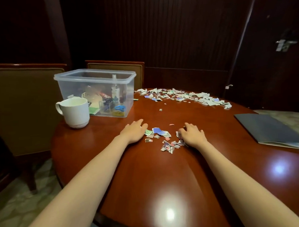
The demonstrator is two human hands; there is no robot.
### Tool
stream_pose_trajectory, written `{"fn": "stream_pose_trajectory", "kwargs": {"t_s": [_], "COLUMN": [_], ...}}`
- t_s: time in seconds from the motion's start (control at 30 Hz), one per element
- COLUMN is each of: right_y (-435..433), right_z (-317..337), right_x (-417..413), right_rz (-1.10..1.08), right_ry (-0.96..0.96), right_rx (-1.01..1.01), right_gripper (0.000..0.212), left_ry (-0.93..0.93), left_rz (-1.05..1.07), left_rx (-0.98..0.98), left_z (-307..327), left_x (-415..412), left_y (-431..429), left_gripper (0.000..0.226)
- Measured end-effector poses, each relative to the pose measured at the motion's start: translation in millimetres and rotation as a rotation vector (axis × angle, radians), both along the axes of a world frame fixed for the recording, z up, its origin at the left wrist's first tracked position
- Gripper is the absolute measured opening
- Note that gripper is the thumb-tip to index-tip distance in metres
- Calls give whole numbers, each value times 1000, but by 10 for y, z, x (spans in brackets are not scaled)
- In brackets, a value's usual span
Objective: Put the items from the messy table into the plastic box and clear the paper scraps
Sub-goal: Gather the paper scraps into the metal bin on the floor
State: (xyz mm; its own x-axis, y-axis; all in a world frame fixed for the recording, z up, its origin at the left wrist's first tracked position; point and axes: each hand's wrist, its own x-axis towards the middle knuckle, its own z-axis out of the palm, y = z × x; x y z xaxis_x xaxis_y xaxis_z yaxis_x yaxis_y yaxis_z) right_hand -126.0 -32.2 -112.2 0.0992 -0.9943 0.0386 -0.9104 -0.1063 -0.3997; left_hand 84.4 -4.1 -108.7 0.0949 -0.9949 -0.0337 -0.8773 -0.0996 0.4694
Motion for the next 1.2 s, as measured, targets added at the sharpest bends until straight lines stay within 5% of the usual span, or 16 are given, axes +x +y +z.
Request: {"fn": "stream_pose_trajectory", "kwargs": {"t_s": [0.13,0.27,0.53,0.97,1.2], "right_y": [-49,-124,-399,-1063,-1651], "right_z": [25,70,87,45,91], "right_x": [127,162,89,256,453], "right_rz": [98,148,87,114,154], "right_ry": [5,-235,-647,-615,-406], "right_rx": [53,61,45,1,-48], "right_gripper": [53,50,44,43,42], "left_ry": [31,281,699,503,468], "left_rz": [-146,-212,47,79,104], "left_rx": [13,-81,-239,-275,-286], "left_z": [-65,-72,-31,-32,-23], "left_x": [-369,-598,-386,-298,-159], "left_y": [-74,-132,-497,-1127,-1500], "left_gripper": [51,50,46,41,39]}}
